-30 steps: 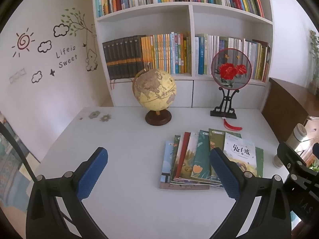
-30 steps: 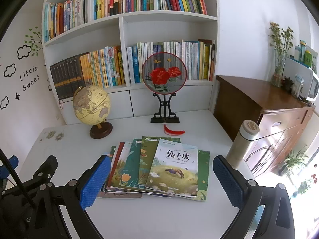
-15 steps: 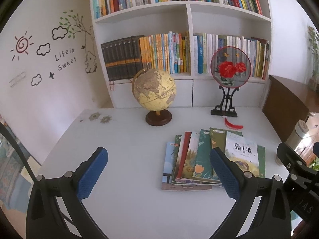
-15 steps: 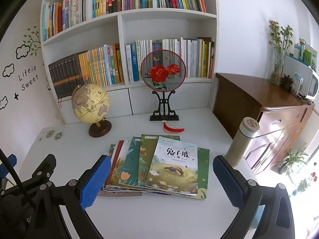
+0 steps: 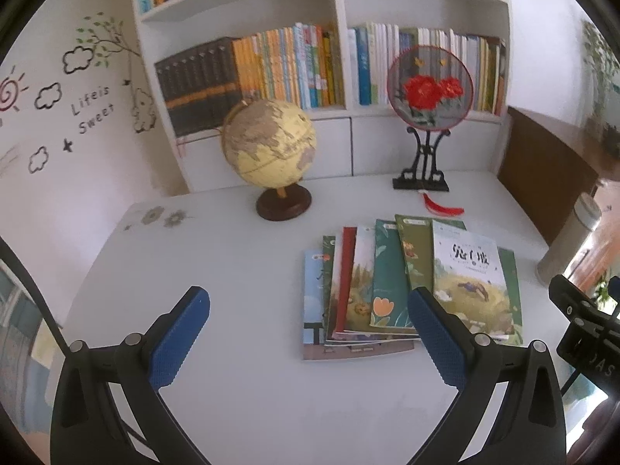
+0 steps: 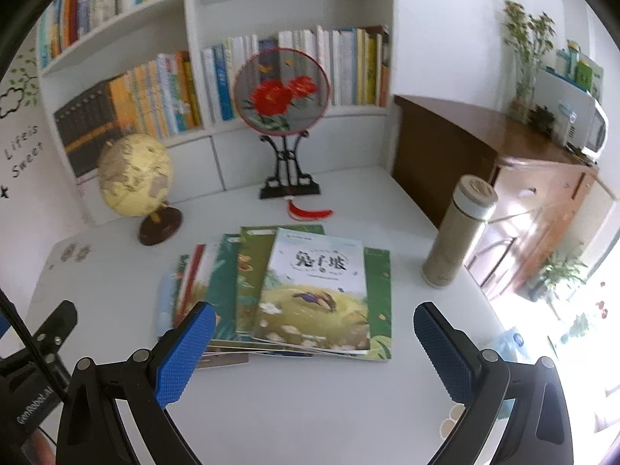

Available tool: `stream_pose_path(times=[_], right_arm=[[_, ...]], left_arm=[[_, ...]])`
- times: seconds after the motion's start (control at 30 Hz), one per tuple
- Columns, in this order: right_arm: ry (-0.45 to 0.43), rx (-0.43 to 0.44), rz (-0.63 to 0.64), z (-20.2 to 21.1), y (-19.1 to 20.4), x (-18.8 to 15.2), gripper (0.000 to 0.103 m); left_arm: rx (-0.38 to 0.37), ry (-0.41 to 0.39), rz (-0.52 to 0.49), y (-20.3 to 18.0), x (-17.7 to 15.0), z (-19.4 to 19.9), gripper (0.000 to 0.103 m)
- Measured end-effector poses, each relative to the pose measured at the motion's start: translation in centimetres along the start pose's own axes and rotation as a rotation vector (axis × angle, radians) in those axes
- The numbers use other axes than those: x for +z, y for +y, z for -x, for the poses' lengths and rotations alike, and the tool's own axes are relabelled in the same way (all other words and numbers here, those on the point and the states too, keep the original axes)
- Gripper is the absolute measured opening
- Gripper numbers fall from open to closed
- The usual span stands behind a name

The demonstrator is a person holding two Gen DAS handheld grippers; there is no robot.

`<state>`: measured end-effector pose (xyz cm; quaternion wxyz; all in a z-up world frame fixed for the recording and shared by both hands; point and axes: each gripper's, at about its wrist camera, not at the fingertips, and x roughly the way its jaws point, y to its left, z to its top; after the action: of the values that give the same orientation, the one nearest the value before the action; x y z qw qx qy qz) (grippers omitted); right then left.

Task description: Organize books

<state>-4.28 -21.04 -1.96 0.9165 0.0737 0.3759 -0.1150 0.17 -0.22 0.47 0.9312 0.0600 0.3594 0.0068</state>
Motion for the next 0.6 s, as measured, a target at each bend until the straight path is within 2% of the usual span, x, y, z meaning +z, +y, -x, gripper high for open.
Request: stream_pose_path(times=[0.2, 0.43, 0.6], right_arm=[[0.033, -0.042, -0.001, -3.0, -0.4, -1.3, 0.102], [0.078, -0.029, -0.012, -6.2, -1.5, -2.1, 0.102], [0.111, 0.014, -0.024, -9.5, -3.0, -2.2, 0.102]], left_arm=[[-0.019, 0.033, -0.039, -1.6, -0.3, -3.1, 0.102], [-0.05, 0.095, -0.068, -4.3, -0.3, -6.6, 0.102], [-0.188, 0.221, -0.011, -5.2, -0.5, -10.6, 0.102]])
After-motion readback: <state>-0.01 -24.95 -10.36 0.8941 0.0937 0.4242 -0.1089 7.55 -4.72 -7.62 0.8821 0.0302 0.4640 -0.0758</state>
